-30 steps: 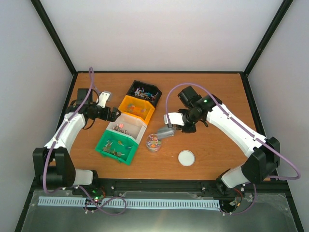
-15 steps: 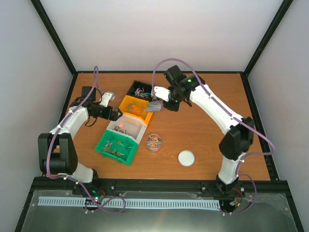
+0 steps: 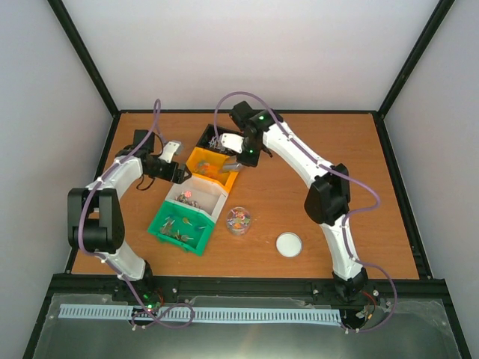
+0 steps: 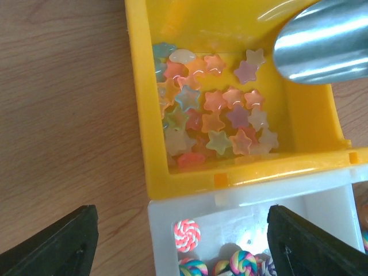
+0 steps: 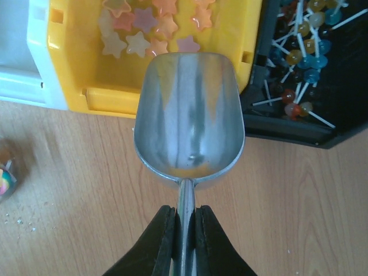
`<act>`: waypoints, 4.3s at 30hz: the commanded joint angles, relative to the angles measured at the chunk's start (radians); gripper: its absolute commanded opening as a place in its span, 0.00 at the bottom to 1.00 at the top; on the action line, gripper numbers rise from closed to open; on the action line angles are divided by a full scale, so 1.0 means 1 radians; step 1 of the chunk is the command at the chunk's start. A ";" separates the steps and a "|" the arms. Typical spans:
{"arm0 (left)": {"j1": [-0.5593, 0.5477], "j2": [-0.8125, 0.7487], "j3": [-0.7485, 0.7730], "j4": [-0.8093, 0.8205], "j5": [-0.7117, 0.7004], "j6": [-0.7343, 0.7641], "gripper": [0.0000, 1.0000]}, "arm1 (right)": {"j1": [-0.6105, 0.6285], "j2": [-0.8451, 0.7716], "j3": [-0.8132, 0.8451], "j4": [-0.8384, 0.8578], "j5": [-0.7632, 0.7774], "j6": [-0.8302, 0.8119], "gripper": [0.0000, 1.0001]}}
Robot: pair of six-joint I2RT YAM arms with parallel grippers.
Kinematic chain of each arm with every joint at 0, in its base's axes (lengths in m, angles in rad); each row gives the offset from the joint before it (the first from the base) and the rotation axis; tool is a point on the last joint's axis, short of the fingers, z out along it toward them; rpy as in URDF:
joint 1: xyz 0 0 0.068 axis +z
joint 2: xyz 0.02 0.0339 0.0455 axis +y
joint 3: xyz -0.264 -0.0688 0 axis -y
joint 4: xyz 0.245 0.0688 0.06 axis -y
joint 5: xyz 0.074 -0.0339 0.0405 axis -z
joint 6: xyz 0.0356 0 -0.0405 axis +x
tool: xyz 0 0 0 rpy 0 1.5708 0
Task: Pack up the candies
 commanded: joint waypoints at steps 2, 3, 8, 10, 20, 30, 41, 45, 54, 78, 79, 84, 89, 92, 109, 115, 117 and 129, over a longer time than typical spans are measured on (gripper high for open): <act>-0.036 0.049 0.044 0.032 0.003 0.025 0.80 | 0.026 0.071 0.053 -0.037 0.113 -0.024 0.03; -0.041 0.056 0.045 0.033 0.002 0.025 0.78 | 0.030 0.083 0.059 -0.038 0.125 -0.028 0.03; -0.064 0.079 0.050 0.043 -0.002 0.026 0.68 | 0.032 0.161 0.098 -0.070 0.122 -0.029 0.03; -0.069 0.087 0.054 0.043 0.006 0.030 0.64 | 0.032 0.192 0.102 -0.082 0.096 -0.020 0.03; -0.089 0.132 0.092 0.034 0.051 0.068 0.49 | 0.032 0.294 0.112 -0.080 -0.097 0.020 0.03; -0.119 0.178 0.122 0.011 0.059 0.090 0.42 | 0.025 0.286 0.013 0.150 -0.369 0.088 0.03; -0.062 0.190 0.144 -0.031 0.090 0.091 0.44 | -0.025 -0.045 -0.545 0.803 -0.654 0.245 0.03; -0.047 0.192 0.152 -0.057 0.123 0.090 0.47 | -0.051 -0.087 -0.602 0.893 -0.687 0.295 0.03; -0.007 0.167 0.152 -0.112 0.189 0.099 0.54 | -0.089 -0.163 -0.759 1.059 -0.731 0.325 0.03; 0.030 0.093 0.179 -0.162 0.341 0.073 1.00 | -0.199 -0.277 -1.036 1.416 -0.890 0.392 0.03; 0.031 0.089 0.178 -0.157 0.342 0.066 1.00 | -0.202 -0.282 -1.037 1.413 -0.891 0.388 0.03; 0.040 0.077 0.178 -0.146 0.357 0.048 1.00 | -0.219 -0.322 -1.039 1.364 -0.900 0.344 0.03; 0.044 0.075 0.177 -0.147 0.357 0.046 1.00 | -0.240 -0.370 -1.015 1.224 -0.937 0.262 0.03; 0.044 0.073 0.172 -0.151 0.361 0.048 1.00 | -0.254 -0.413 -0.996 1.075 -0.968 0.152 0.03; 0.044 0.066 0.164 -0.148 0.365 0.042 1.00 | -0.328 -0.674 -1.058 0.392 -1.003 -0.347 0.03; 0.044 0.068 0.162 -0.136 0.362 0.036 1.00 | -0.342 -0.743 -1.138 0.303 -0.899 -0.461 0.03; 0.044 0.074 0.159 -0.130 0.359 0.033 1.00 | -0.341 -0.757 -1.160 0.289 -0.868 -0.487 0.03; 0.044 0.077 0.152 -0.119 0.355 0.029 1.00 | -0.335 -0.752 -1.142 0.230 -0.682 -0.488 0.03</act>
